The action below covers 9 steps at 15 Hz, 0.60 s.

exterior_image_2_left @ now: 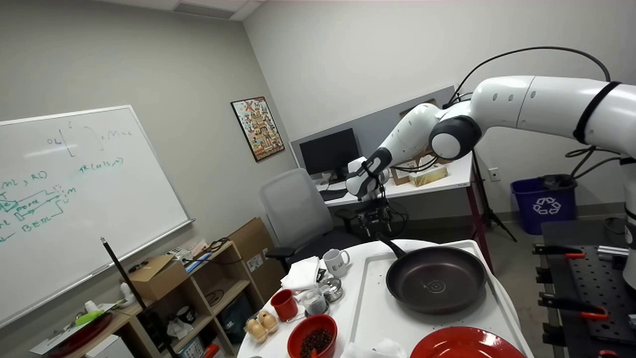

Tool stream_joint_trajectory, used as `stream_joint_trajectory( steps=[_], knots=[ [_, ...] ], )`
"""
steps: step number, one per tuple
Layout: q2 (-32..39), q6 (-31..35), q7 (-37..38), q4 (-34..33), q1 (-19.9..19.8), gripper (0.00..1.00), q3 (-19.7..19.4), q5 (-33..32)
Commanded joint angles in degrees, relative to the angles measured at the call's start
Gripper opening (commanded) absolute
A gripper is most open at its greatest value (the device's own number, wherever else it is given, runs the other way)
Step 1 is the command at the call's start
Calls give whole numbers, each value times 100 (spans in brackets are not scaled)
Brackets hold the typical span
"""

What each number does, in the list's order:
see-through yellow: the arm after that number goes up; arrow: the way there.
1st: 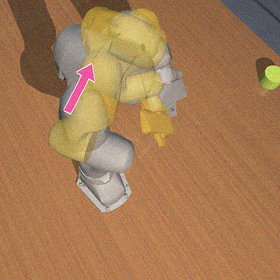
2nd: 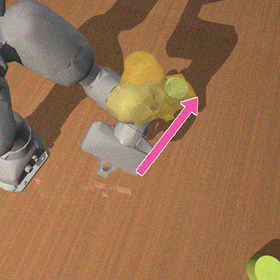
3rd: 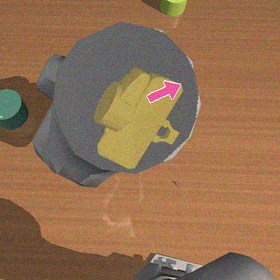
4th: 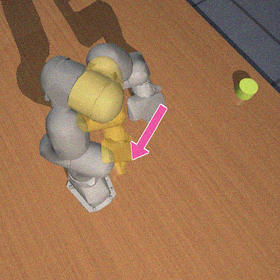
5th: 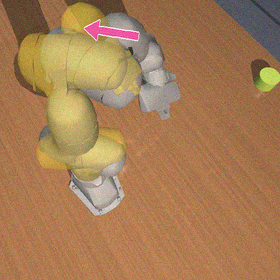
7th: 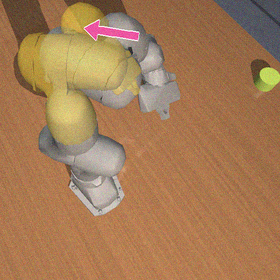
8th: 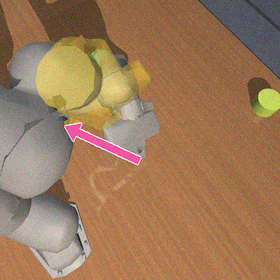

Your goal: Twist the pan handle 90 degrees

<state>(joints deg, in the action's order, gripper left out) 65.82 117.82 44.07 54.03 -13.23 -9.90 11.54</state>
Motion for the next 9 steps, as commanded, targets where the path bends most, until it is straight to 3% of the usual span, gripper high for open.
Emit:
stream_joint_trajectory(
  steps=[1,9],
  knots=[
    [229,-233,-237,-332,140,100,-121,-358],
    [419,-259,-1220,-522,218,100,-91,-968]
  ],
)
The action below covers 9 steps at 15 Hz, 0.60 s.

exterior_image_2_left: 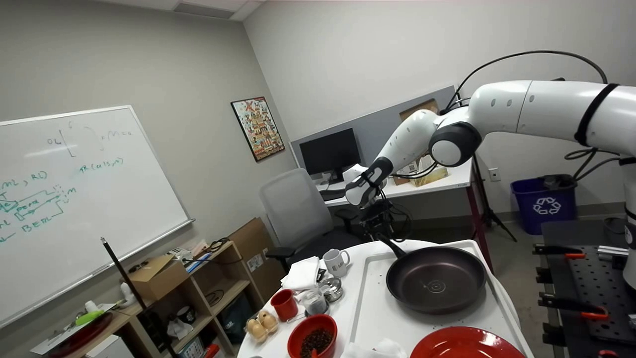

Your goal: Twist the pan handle 90 degrees

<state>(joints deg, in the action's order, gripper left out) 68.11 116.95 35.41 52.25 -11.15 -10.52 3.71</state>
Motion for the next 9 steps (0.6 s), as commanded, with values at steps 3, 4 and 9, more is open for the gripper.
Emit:
stream_joint_trajectory(
  steps=[3,4,9],
  knots=[
    [241,-118,-639,-393,0,100,-7,-218],
    [259,-122,-717,-418,-8,100,1,-211],
    [356,-155,-978,-543,-39,100,8,-167]
  ],
)
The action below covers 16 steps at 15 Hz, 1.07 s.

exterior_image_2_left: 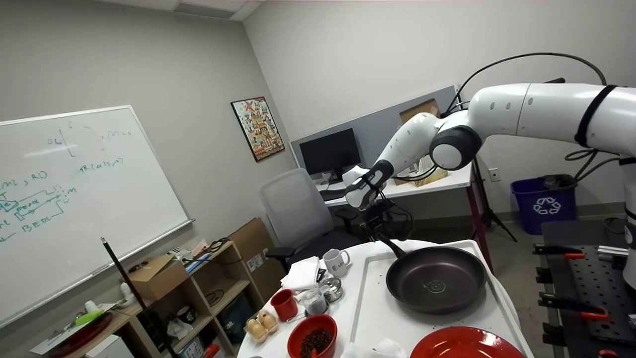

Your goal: Twist the pan handle 90 degrees

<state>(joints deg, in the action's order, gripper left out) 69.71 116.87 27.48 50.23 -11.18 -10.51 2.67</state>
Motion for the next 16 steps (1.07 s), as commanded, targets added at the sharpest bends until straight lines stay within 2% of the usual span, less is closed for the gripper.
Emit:
stream_joint_trajectory(
  steps=[1,5,6,7,11,14,16],
  knots=[
    [222,-161,-226,-362,-47,100,11,-53],
    [340,-192,-307,-462,-80,100,15,-31],
    [359,-195,-317,-481,-86,92,16,-28],
    [379,-188,-322,-505,-92,72,15,-25],
    [424,-179,-339,-568,-101,44,15,-21],
    [436,-170,-331,-613,-102,19,11,-19],
    [428,-169,-378,-611,-106,7,5,-21]
  ],
)
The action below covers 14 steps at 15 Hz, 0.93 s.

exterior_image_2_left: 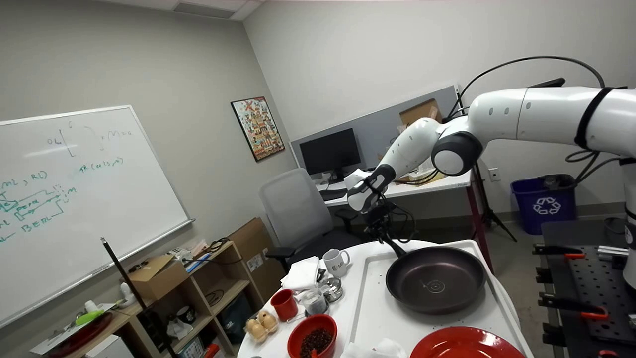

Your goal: Twist the pan handle 90 degrees

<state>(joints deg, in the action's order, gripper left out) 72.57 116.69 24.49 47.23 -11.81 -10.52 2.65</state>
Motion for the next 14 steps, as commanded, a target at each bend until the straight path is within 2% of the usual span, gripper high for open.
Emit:
stream_joint_trajectory(
  steps=[1,8,14],
  knots=[
    [134,-144,-78,-305,-48,8,2,-16],
    [-33,23,40,-53,-143,8,-37,25],
    [-329,212,171,398,-464,8,75,260]
  ],
)
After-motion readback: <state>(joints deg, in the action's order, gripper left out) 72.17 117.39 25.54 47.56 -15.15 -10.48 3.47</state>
